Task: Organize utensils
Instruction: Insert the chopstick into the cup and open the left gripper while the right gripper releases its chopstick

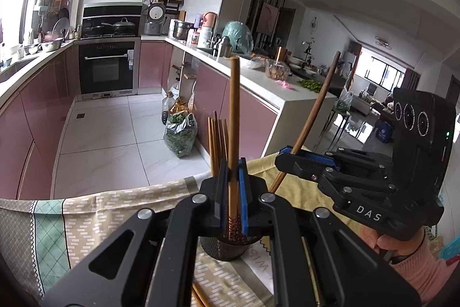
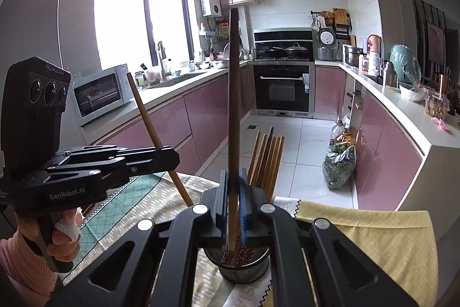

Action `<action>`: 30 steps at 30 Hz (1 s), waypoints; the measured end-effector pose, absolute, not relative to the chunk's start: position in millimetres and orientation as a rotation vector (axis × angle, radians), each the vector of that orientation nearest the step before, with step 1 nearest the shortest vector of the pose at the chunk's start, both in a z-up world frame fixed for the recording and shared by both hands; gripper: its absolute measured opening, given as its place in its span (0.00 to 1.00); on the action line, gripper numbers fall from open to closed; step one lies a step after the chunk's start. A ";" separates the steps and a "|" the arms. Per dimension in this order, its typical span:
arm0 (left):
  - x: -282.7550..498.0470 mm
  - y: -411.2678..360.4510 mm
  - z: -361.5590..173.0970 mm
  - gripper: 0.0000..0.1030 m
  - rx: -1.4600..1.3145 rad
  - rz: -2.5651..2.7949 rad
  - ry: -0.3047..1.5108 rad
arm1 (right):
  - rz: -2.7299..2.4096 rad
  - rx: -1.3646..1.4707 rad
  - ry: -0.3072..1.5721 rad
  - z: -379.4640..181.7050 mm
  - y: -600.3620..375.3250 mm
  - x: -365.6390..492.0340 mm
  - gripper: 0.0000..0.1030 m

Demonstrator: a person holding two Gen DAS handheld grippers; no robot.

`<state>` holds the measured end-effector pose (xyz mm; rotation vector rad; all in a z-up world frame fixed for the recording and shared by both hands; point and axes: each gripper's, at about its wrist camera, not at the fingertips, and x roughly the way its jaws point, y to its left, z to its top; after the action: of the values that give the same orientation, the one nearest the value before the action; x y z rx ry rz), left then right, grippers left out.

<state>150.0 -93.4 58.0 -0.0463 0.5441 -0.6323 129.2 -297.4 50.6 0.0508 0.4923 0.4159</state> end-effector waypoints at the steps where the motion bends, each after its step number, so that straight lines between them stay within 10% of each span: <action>1: 151.2 -95.0 55.7 0.07 -0.042 -0.629 0.552 | 0.415 0.054 0.499 47.7 -297.5 131.4 0.06; 30: 176.8 -104.4 35.1 0.07 0.045 -0.587 0.629 | 0.408 0.053 0.602 2.3 -286.3 147.2 0.06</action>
<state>176.8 -104.4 35.1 0.0450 0.6287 -0.5867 147.2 -286.3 2.3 0.0529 0.6021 0.4077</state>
